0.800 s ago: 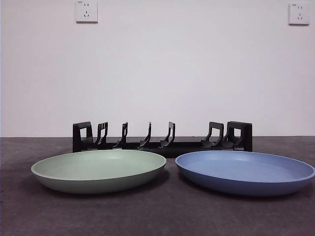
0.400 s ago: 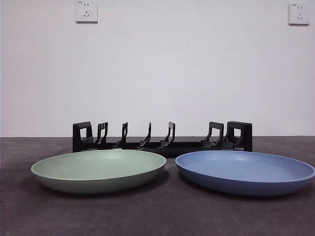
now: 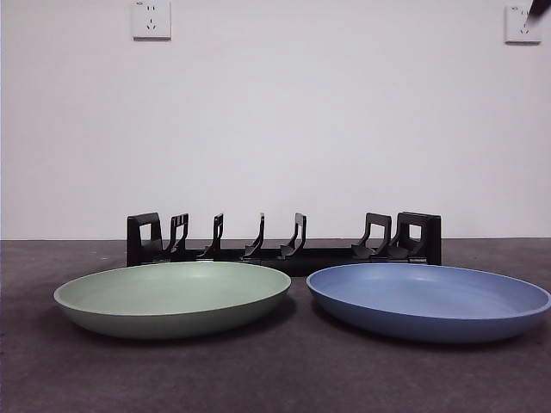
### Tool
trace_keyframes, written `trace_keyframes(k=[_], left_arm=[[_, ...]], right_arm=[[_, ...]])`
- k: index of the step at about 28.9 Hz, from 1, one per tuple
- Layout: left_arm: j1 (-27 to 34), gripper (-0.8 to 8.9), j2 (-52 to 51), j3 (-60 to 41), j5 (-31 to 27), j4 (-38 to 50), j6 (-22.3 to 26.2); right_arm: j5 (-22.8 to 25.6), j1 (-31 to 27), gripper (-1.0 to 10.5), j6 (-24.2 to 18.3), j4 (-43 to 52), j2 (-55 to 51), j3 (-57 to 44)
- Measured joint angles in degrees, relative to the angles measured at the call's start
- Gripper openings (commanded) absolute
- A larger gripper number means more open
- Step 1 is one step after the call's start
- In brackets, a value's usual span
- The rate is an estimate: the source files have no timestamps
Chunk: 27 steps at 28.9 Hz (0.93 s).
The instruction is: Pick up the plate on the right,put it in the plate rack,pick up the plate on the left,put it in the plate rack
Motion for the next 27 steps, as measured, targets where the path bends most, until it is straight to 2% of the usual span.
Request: trace_keyframes(k=[3, 7, 13, 17, 21, 25, 27], left_arm=[[-1.42, 6.29, 2.16, 0.00, 0.00, 0.48, 2.25], [-4.04, 6.28, 5.16, 0.00, 0.00, 0.94, 2.93], [-6.25, 6.28, 7.13, 0.00, -0.02, 1.44, 3.15], [-7.19, 6.28, 7.39, 0.00, 0.00, 2.91, 3.34], [-7.30, 6.28, 7.43, 0.02, 0.00, 3.50, 3.34], [-7.34, 6.28, 7.43, 0.02, -0.02, 3.50, 3.41], [-7.34, 6.28, 7.43, 0.02, -0.02, 3.50, 3.61]], right_arm=[[0.52, 0.00, 5.3, -0.02, 1.70, 9.27, 0.00], [2.40, 0.39, 5.3, 0.00, 5.14, 20.68, 0.00], [4.90, 2.47, 5.2, -0.02, 8.44, 29.03, 0.00], [4.98, 4.26, 3.8, -0.02, 10.51, 33.24, 0.00], [6.21, 5.73, 3.6, 0.04, 12.24, 36.30, 0.00], [8.63, 6.36, 1.5, 0.11, 13.00, 38.23, 0.00], [8.87, 6.38, 1.2, 0.11, 13.11, 38.73, 0.00]])
